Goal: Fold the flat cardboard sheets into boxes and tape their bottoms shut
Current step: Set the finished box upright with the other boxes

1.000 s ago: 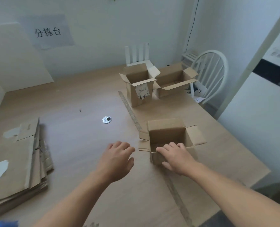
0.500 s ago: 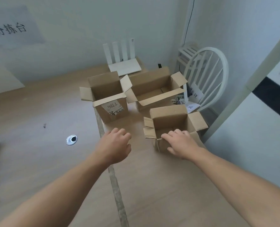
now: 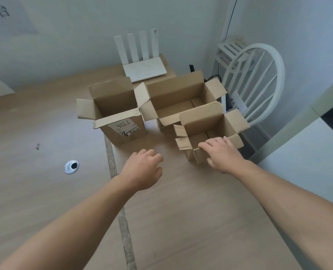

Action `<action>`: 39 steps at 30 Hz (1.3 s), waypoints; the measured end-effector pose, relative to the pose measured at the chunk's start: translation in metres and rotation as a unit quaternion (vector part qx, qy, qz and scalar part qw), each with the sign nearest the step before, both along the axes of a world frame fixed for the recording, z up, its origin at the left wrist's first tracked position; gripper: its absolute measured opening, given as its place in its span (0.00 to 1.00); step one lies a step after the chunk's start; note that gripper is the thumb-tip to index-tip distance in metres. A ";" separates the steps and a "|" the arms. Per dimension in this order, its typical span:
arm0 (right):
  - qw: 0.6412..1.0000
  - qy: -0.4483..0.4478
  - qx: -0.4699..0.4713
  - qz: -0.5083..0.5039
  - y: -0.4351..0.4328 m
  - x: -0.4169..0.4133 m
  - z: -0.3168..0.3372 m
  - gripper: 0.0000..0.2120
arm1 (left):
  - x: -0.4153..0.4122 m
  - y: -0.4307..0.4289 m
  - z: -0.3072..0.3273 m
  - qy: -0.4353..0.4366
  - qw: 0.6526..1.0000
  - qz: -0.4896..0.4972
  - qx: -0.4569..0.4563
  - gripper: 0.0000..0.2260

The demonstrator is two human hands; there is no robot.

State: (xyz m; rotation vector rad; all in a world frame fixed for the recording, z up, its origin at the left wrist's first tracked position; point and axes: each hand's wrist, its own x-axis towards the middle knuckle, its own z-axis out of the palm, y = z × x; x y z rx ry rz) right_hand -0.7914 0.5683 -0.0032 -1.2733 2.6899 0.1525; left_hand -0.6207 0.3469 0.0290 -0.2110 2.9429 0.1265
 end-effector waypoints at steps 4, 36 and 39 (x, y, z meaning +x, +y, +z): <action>1.000 0.020 -0.007 -0.011 0.000 0.005 0.007 0.26 | 0.010 0.000 0.000 -0.014 1.000 0.011 0.011 0.17; 0.971 -0.008 -0.086 0.223 -0.322 0.455 0.013 0.15 | 0.465 -0.223 -0.003 -0.013 0.958 0.286 0.014 0.17; 0.969 -0.034 -0.065 0.235 -0.368 0.511 0.005 0.16 | 0.526 -0.260 -0.014 -0.005 0.946 0.323 0.020 0.14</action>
